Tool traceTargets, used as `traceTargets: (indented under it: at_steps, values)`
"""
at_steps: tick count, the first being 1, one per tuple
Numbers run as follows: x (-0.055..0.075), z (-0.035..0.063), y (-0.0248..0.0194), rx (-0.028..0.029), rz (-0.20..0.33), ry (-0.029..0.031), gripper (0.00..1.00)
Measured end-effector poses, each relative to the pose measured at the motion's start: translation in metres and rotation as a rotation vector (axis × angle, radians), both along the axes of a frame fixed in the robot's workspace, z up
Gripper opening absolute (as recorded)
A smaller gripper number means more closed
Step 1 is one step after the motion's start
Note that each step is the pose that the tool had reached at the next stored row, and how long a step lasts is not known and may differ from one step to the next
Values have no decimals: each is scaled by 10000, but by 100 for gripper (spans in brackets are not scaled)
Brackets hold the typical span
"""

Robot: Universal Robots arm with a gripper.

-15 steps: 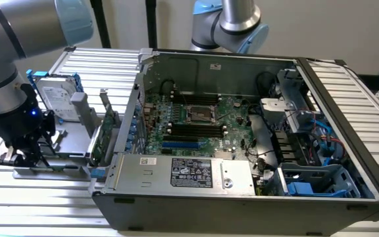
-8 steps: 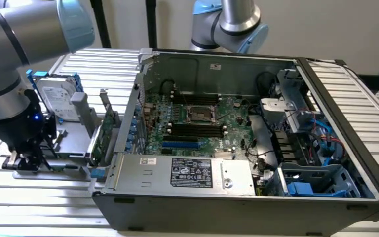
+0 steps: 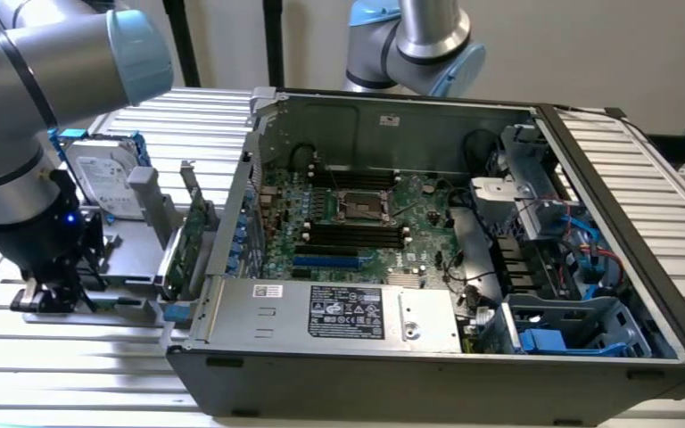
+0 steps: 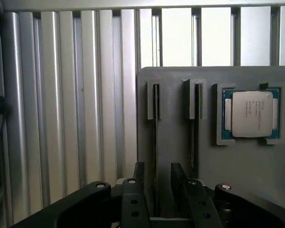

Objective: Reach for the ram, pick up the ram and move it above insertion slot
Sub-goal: 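Pick up the ram and move it above insertion slot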

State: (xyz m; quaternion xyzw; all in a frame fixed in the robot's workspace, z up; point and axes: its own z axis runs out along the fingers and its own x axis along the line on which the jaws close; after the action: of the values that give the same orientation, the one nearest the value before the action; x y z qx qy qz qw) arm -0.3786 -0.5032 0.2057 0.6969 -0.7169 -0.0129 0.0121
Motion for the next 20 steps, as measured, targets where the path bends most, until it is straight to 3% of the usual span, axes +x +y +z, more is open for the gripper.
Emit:
traceTargets:
  at_steps: [5, 20]
  values:
    - [-12, -44, 0, 64, 106, -2, 36]
    - [-13, -88, 1, 138, 207, -2, 36]
